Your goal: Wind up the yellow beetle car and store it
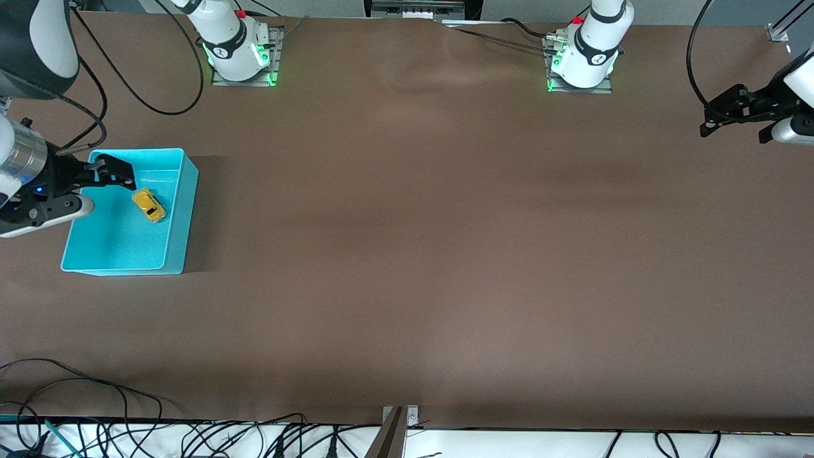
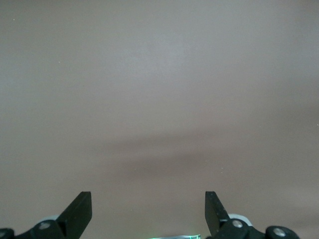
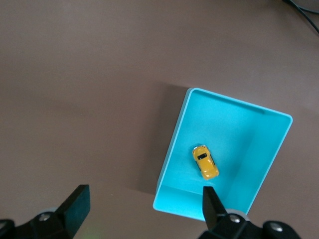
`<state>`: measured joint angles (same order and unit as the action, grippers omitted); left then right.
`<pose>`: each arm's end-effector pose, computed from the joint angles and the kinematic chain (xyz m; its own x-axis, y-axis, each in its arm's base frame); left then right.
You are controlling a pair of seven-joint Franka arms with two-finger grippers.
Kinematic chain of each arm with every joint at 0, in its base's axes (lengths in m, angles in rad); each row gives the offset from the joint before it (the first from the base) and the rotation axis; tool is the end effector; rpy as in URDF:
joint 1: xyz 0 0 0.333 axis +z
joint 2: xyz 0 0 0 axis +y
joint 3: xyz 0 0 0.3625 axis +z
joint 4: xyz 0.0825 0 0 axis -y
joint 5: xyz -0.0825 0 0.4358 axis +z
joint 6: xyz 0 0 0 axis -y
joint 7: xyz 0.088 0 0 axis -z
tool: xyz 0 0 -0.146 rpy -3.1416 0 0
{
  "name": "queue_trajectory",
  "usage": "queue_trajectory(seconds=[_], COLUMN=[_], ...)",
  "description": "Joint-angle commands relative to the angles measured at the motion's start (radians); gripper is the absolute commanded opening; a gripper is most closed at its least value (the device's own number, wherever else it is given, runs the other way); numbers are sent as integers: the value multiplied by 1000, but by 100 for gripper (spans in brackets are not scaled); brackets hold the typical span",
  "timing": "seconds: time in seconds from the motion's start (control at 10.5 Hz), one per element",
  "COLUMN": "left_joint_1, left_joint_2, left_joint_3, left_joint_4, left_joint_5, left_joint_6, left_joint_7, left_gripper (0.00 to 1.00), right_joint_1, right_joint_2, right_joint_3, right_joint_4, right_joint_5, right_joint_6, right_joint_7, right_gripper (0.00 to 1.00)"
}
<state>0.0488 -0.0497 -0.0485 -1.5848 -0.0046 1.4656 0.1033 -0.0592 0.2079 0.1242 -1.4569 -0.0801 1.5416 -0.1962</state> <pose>0.5746 -0.0013 0.6454 0.9923 -0.1031 -0.0689 -0.1027 -0.9947 0.0094 0.6661 0.0239 0.5573 0.9581 0.2556 -0.1295 0.2614 -0.9648 0.0295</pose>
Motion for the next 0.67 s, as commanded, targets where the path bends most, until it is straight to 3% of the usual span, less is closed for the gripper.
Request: queue_trajectory(seconds=[0.0, 0.29, 0.57], left_joint_1=[-1, 0, 0], left_joint_2=[11, 11, 11], left_joint_3=[-13, -13, -13], left_joint_4=[34, 34, 34], left_joint_5=[2, 2, 5], left_joint_6=[-18, -18, -18], left_joint_7=[-10, -10, -10], left_gripper=[100, 100, 100], right_joint_1=[-34, -34, -37], right_joint_2=[-56, -246, -259], right_joint_3=[57, 68, 42], right_joint_4=[-54, -273, -234], right_joint_5=[-26, -18, -12], right_joint_6=[-11, 90, 62], right_joint_7=[122, 162, 165], right_gripper=[100, 100, 100])
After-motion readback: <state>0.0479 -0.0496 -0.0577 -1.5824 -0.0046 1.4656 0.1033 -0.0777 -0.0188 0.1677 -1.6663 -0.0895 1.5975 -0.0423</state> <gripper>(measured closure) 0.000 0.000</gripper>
